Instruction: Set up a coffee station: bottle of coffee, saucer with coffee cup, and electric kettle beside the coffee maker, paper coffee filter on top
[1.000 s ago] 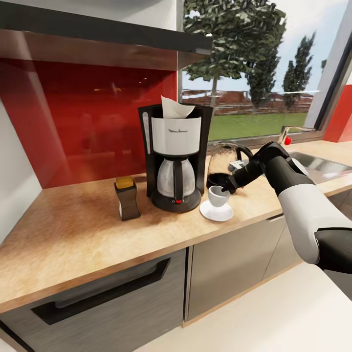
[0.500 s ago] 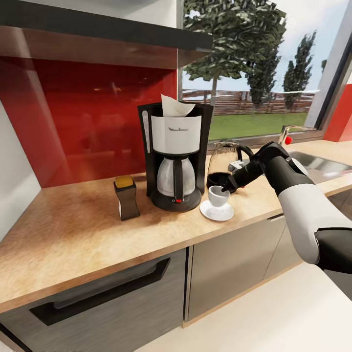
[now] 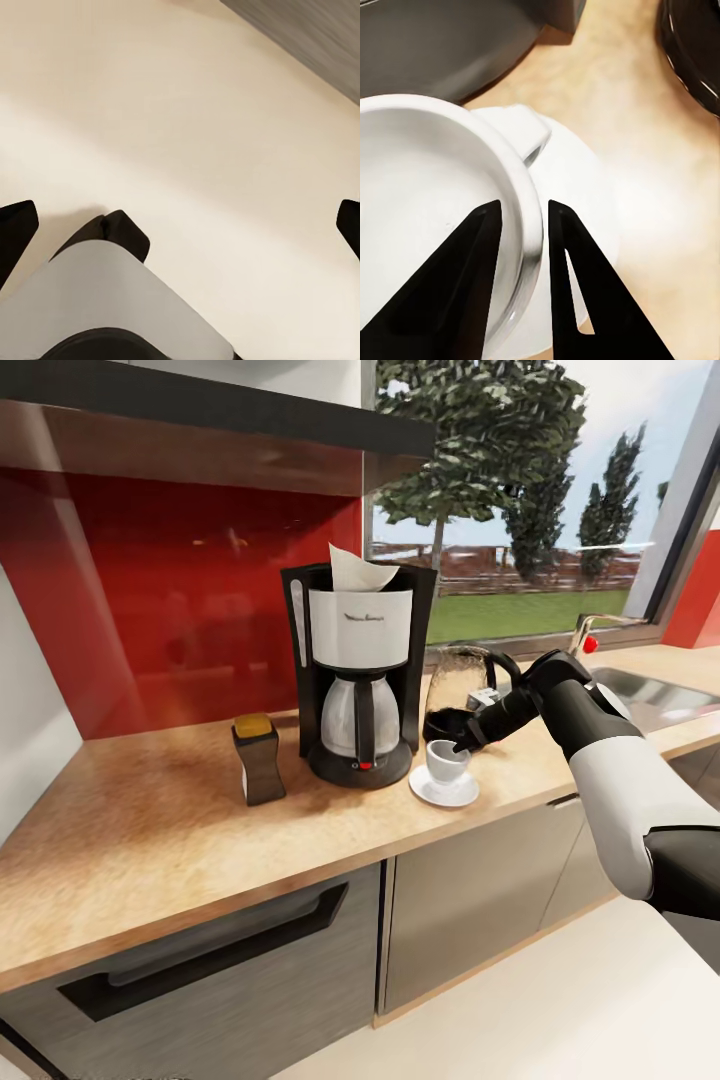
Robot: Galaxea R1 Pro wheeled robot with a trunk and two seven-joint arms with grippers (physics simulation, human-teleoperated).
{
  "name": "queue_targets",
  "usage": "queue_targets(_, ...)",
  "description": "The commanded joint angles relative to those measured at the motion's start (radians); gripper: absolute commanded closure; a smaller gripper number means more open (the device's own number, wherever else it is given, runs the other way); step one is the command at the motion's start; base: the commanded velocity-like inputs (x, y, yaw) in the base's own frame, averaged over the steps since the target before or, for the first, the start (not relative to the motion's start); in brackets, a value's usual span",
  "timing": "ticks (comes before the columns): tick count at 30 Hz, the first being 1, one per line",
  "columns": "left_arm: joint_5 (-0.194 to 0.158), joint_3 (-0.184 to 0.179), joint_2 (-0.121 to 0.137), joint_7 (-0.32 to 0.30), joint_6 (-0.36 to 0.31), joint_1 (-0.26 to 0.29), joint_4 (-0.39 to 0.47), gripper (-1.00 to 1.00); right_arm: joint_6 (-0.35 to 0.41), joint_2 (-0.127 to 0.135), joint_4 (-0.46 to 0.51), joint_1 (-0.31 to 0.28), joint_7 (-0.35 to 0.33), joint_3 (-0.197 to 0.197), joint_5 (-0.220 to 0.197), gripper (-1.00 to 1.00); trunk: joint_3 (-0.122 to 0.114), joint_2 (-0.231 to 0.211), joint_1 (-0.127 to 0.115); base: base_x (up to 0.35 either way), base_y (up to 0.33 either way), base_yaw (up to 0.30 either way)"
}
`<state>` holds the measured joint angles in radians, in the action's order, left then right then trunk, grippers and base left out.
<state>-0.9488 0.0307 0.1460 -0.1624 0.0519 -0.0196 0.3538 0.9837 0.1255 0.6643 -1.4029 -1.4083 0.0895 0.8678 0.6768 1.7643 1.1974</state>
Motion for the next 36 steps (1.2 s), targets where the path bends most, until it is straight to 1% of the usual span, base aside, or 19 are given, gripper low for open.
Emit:
queue_targets(1, -0.005, 0.003, 0.000, -0.005, -0.001, 0.000, 0.001, -1.00, 0.009, 0.001, 0.001, -0.001, -0.011, 0.003, 0.008, 1.00, 0.004, 0.008, 0.004, 0.000, 0.000, 0.000)
queue_targets(3, -0.005, 0.003, 0.000, -0.005, -0.001, 0.000, 0.001, -1.00, 0.009, 0.001, 0.001, -0.001, -0.011, 0.003, 0.008, 1.00, 0.010, 0.022, 0.012, 0.000, 0.000, 0.000)
queue_targets(10, -0.005, 0.003, 0.000, -0.005, -0.001, 0.000, 0.001, -1.00, 0.009, 0.001, 0.001, 0.000, -0.011, 0.003, 0.008, 1.00, 0.010, 0.022, 0.012, 0.000, 0.000, 0.000)
queue_targets(13, -0.005, 0.003, 0.000, -0.005, -0.001, 0.000, 0.001, -1.00, 0.009, 0.000, 0.001, 0.000, -0.011, 0.003, 0.008, 1.00, 0.020, 0.043, 0.023, 0.000, 0.000, 0.000)
queue_targets(36, -0.005, 0.003, 0.000, -0.005, -0.001, 0.000, 0.001, -1.00, 0.009, 0.001, 0.001, -0.001, -0.011, 0.003, 0.008, 1.00, 0.020, 0.043, 0.023, 0.000, 0.000, 0.000)
